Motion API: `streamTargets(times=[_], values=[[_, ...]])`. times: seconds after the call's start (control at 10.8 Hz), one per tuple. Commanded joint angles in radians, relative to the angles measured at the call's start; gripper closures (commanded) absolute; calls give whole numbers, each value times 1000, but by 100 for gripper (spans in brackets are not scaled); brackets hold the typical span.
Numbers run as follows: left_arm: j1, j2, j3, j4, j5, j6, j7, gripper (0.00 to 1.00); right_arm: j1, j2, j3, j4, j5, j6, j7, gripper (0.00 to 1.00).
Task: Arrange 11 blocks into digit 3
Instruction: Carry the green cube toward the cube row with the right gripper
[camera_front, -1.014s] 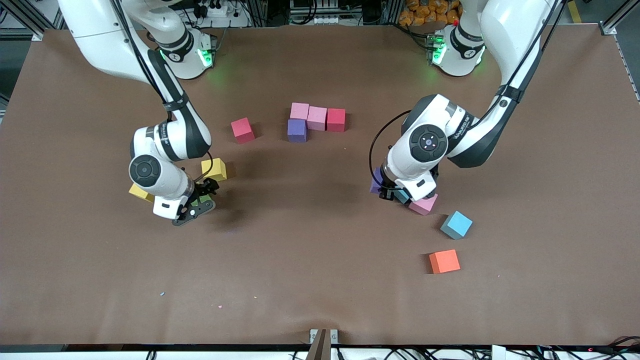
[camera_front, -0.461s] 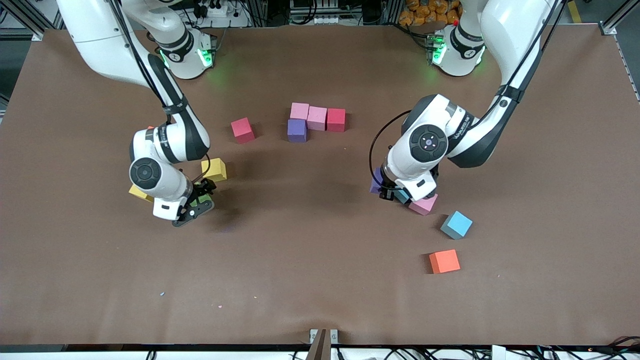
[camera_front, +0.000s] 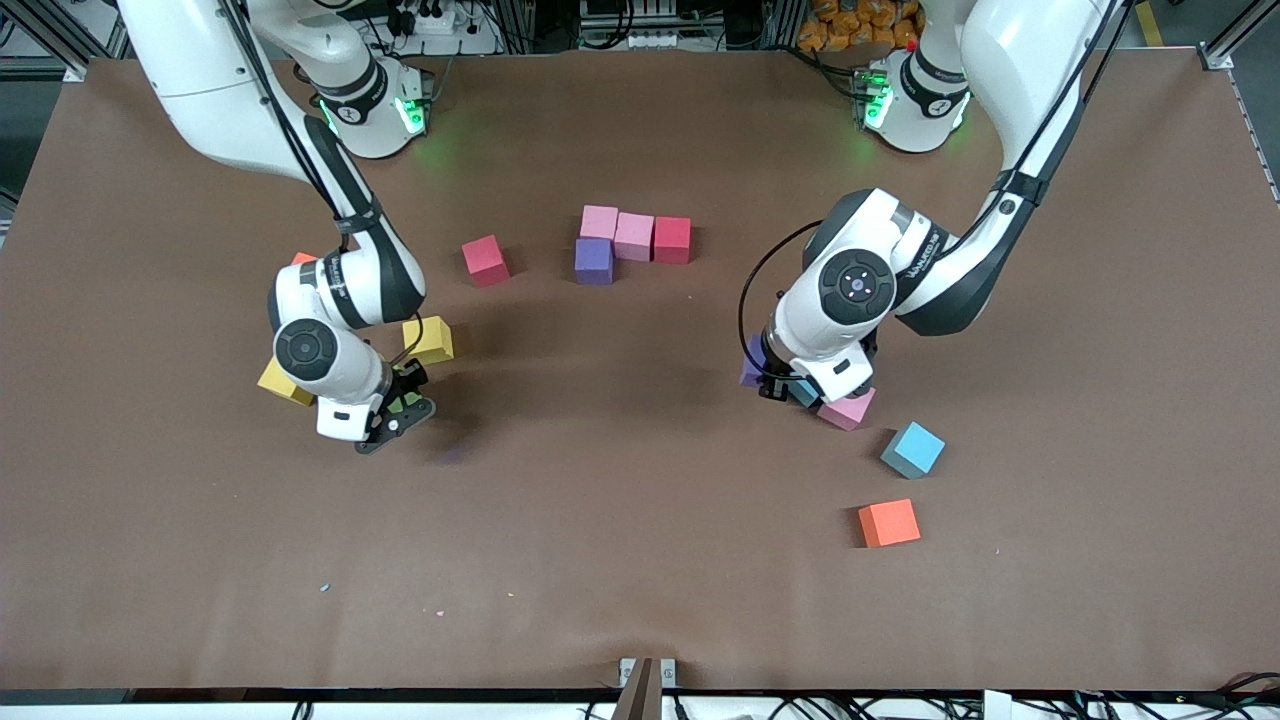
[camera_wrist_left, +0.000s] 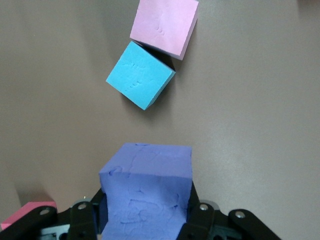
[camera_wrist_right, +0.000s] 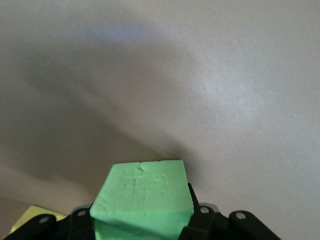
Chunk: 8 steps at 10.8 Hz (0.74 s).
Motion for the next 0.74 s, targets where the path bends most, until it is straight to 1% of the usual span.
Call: streamTargets(times=[0.0, 0.09, 0.28, 0.37, 0.55, 0.65], values=[[-2, -10, 2, 6, -20, -22, -2, 100, 78, -16, 15, 47, -5, -74, 185, 97], [-2, -10, 2, 8, -20, -22, -2, 100, 113, -16, 31, 61, 18, -89, 280, 97], [-2, -10, 2, 6, -20, -22, -2, 100, 149, -22, 90, 66, 133, -91, 463, 97], [-2, -10, 2, 6, -20, -22, -2, 100, 181, -22, 103, 66, 139, -89, 576, 97], [-3, -10, 2, 6, -19, -22, -2, 100, 262, -22, 104, 65, 150, -79, 794, 97], [-5, -9, 2, 5, -17, -26, -2, 100, 322, -23, 104, 63, 150, -74, 932, 97]])
